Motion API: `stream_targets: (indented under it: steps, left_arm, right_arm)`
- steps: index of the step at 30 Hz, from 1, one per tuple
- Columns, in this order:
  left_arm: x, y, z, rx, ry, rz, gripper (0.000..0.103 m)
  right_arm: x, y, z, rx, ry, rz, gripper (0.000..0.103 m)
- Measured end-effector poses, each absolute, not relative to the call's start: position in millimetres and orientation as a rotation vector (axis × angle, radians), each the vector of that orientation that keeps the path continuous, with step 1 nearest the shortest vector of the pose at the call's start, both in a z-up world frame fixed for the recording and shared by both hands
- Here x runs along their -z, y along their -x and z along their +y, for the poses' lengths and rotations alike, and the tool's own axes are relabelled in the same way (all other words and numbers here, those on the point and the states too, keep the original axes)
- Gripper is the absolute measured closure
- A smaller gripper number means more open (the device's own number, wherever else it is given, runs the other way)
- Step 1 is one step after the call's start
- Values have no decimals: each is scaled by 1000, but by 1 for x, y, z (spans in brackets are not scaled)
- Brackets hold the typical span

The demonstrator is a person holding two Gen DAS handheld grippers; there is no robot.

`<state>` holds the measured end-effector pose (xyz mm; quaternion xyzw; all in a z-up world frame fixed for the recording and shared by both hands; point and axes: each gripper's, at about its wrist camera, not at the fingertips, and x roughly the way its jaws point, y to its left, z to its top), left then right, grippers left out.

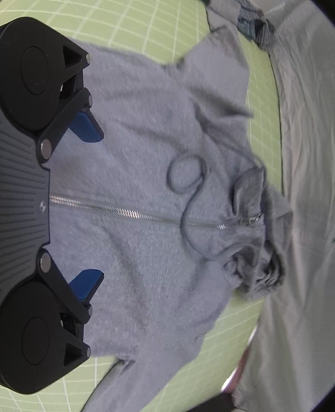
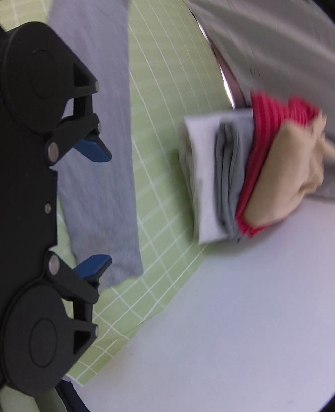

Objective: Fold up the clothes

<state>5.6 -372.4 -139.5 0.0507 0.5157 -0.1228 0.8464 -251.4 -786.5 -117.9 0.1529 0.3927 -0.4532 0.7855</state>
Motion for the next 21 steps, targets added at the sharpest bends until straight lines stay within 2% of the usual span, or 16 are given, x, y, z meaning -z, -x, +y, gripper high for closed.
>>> stream_targets:
  steps: [21]
  left_arm:
    - [100,60,-219,133,-63,1074,0]
  right_arm:
    - [114,207,-583,576,-293,963,24]
